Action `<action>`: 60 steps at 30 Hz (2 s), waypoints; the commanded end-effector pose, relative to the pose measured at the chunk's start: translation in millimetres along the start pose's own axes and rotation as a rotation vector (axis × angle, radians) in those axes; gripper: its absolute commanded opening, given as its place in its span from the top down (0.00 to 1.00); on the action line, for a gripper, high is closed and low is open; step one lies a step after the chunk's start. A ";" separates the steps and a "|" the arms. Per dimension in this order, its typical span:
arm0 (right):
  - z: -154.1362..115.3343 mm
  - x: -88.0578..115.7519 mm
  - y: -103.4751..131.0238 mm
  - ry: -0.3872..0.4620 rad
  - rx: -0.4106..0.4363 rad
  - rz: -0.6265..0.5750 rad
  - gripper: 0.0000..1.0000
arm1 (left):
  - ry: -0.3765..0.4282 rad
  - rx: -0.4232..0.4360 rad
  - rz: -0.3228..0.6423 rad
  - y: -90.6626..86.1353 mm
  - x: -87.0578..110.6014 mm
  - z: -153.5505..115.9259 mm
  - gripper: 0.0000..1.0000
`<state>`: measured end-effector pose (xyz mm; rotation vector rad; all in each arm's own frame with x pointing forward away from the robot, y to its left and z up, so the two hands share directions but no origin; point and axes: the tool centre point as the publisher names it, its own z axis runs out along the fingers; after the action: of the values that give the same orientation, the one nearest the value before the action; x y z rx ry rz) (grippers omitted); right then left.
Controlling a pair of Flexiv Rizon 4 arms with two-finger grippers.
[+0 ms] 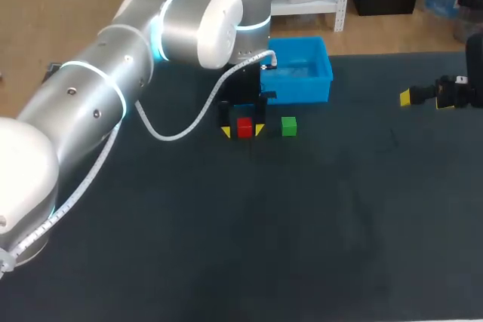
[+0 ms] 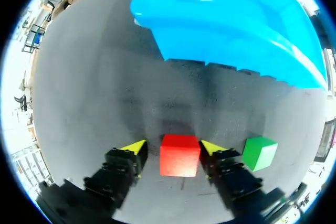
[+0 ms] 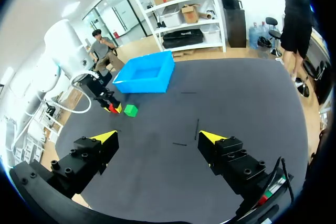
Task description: Use the left arm to pick the red cube and place it into the blue plastic box first, then use the right arm to grasp the green cube and put it into the same blue plastic box after the first action is fully finished.
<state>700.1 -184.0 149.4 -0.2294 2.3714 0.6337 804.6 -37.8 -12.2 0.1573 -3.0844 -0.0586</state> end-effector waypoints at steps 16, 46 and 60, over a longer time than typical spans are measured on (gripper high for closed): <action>0.1 -0.1 -0.2 0.001 0.000 0.000 0.00 | 0.036 0.003 0.016 2.0 -7.0 -5.3 1.00; 0.1 -0.1 -0.2 0.001 0.000 0.000 0.00 | -0.066 0.042 0.068 0.9 -10.2 -73.9 1.00; 0.1 -0.1 -0.2 0.001 0.000 0.000 0.00 | -0.085 0.066 0.096 -3.6 -15.5 -103.5 1.00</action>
<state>700.1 -184.0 149.4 -0.2294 2.3714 0.6337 824.3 -43.4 84.6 0.0147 -3.1768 0.0456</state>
